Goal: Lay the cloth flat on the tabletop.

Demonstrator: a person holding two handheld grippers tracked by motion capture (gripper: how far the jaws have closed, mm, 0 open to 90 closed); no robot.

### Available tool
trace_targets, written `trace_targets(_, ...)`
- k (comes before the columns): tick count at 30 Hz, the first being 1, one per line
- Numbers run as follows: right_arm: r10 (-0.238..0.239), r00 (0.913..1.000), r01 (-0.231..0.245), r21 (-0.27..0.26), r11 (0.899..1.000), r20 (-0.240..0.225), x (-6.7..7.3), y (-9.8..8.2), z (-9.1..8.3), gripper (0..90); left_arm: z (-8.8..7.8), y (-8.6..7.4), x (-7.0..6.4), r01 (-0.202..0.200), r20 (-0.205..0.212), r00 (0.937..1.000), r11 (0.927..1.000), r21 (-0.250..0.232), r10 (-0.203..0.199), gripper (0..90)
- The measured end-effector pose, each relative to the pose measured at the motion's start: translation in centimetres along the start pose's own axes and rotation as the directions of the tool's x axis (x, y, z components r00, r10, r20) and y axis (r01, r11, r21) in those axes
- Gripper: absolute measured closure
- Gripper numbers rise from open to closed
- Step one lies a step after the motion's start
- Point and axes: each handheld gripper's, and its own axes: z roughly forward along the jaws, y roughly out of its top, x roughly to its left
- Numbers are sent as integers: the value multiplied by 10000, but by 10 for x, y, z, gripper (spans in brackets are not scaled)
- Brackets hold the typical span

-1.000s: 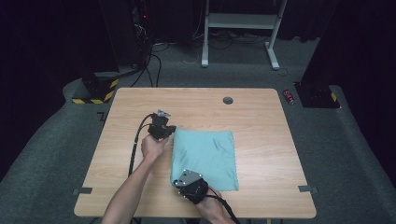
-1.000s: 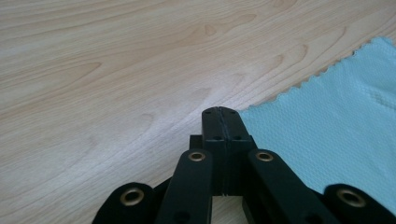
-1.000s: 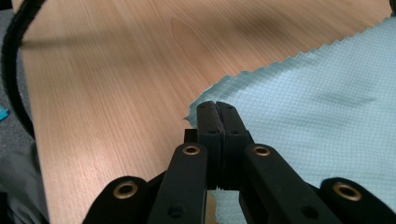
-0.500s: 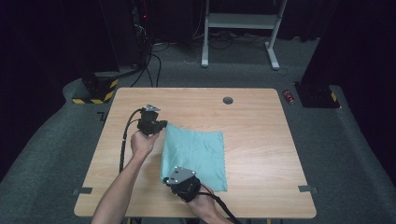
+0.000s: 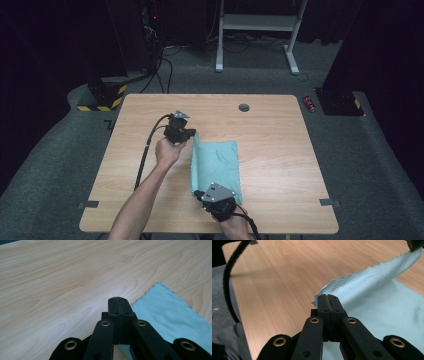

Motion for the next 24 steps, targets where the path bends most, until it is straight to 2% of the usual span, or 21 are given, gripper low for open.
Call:
trace_targets(6,678,9961,-669,-164,9976,567,-11,-27,-21,900,26,9,-22,-270,466,9986,9992,297,256,900)
trace_targets(14,1007,9871,-988,-211,9949,1244,-22,-51,-41,900,54,22,-50,-664,892,9941,9967,465,620,900)
trace_targets(18,1234,9831,-1216,-209,9924,1354,-25,-61,-45,900,66,27,-63,-1017,985,9906,9926,658,949,900)
trace_targets(24,1483,9774,-1467,-219,9889,1503,-29,-71,-50,900,81,28,-75,-1201,1028,9884,9893,830,1114,900)
